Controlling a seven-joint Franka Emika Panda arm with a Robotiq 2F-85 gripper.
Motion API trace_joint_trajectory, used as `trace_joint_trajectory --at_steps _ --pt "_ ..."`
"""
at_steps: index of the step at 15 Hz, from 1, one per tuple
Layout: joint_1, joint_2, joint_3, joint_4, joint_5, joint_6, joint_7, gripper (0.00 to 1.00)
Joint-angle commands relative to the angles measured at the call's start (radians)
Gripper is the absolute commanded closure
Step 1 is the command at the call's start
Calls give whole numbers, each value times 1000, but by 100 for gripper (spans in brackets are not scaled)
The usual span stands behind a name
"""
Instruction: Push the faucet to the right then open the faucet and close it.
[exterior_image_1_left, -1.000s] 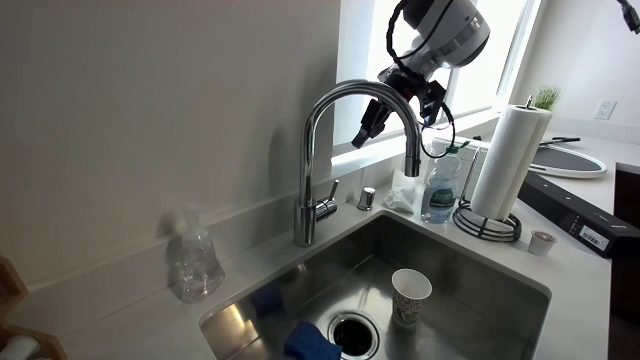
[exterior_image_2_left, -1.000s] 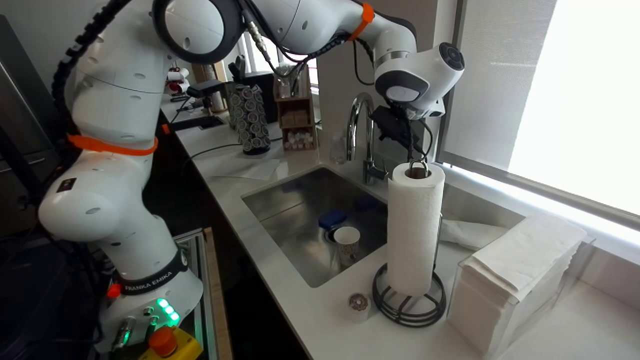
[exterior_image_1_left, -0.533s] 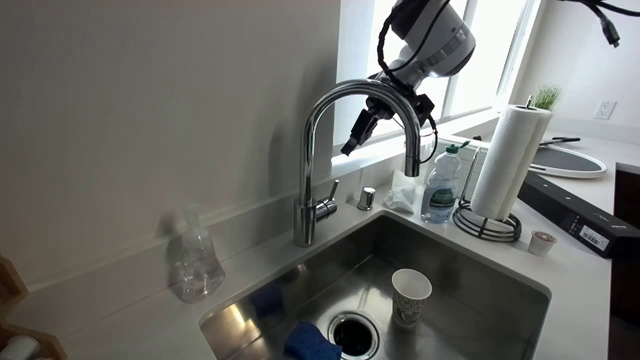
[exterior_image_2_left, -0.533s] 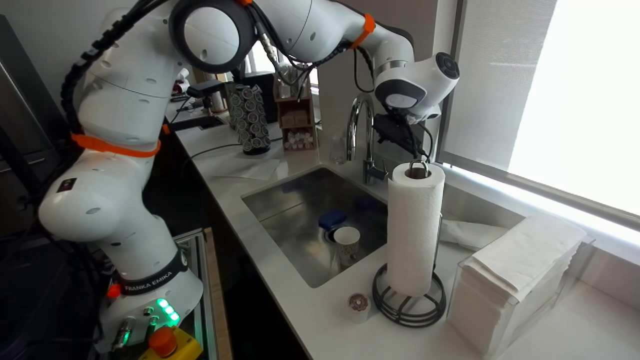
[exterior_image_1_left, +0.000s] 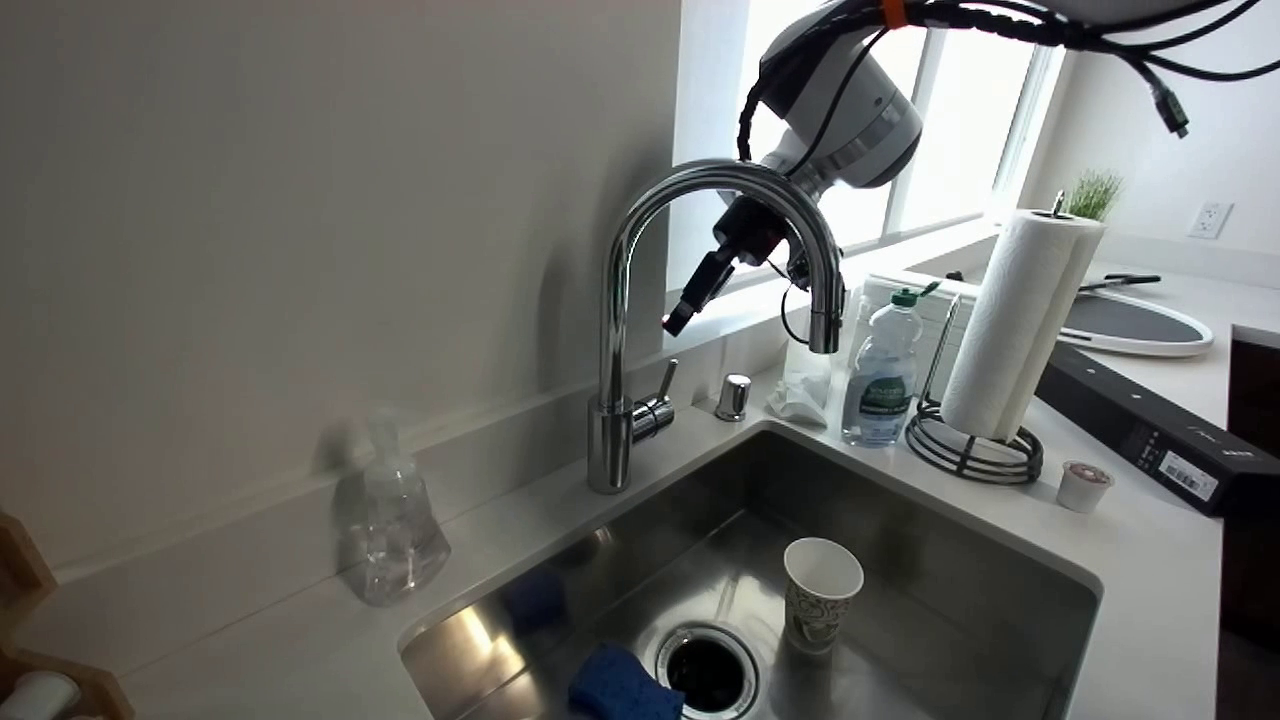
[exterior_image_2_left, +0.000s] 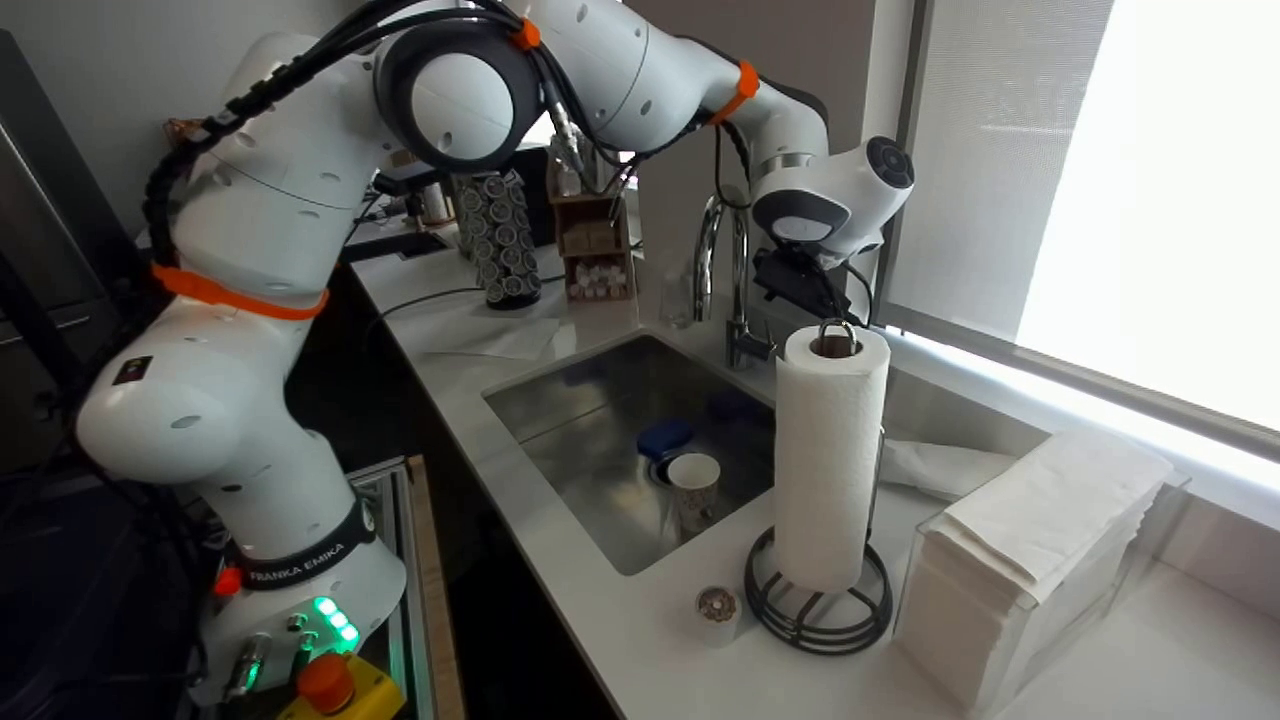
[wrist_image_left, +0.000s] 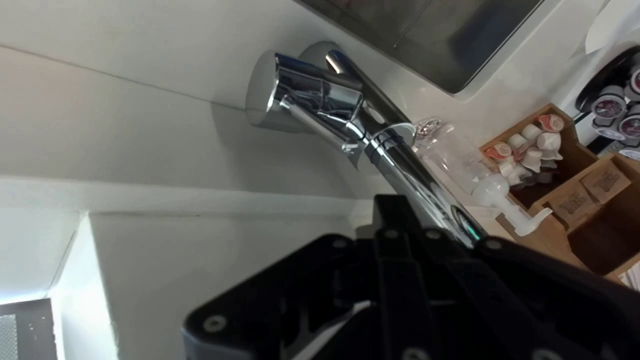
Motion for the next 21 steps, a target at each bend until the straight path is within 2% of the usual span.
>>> trace_joint_trajectory --at_steps 1,21 --pt "-9 51 29 49 12 19 -38 100" --pt "-4 114 33 107 -89 -31 -6 100"
